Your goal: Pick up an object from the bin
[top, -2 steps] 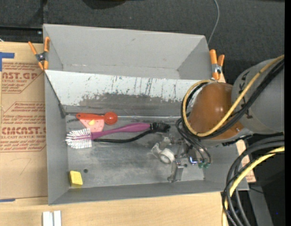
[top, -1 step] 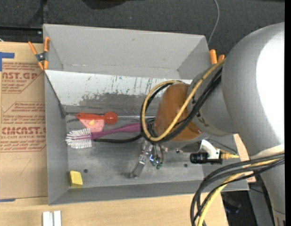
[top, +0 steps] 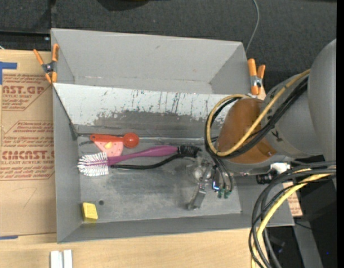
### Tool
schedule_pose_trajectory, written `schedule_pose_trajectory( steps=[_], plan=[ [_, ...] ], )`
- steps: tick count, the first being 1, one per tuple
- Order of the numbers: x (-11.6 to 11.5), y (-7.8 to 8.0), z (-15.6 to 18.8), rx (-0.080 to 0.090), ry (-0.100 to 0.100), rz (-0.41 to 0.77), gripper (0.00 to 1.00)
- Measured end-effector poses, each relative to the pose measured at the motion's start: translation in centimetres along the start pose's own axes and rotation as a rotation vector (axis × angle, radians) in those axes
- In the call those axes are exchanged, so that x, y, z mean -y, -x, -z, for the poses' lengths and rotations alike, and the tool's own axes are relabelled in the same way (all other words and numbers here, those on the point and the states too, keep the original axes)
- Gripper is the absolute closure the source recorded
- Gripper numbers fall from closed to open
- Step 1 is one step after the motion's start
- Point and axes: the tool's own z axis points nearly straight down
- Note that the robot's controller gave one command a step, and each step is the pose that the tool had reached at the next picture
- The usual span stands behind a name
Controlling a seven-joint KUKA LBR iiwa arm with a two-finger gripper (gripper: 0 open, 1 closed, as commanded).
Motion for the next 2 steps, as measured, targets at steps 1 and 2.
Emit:
schedule_pose_trajectory(
  steps=[1, 2],
  plan=[
    [-3.5, -1.6, 11.4, -0.009, 0.002, -0.162, 0.00],
    [0.4, -0.1, 1.9, -0.004, 0.000, 0.206, 0.00]
  ],
)
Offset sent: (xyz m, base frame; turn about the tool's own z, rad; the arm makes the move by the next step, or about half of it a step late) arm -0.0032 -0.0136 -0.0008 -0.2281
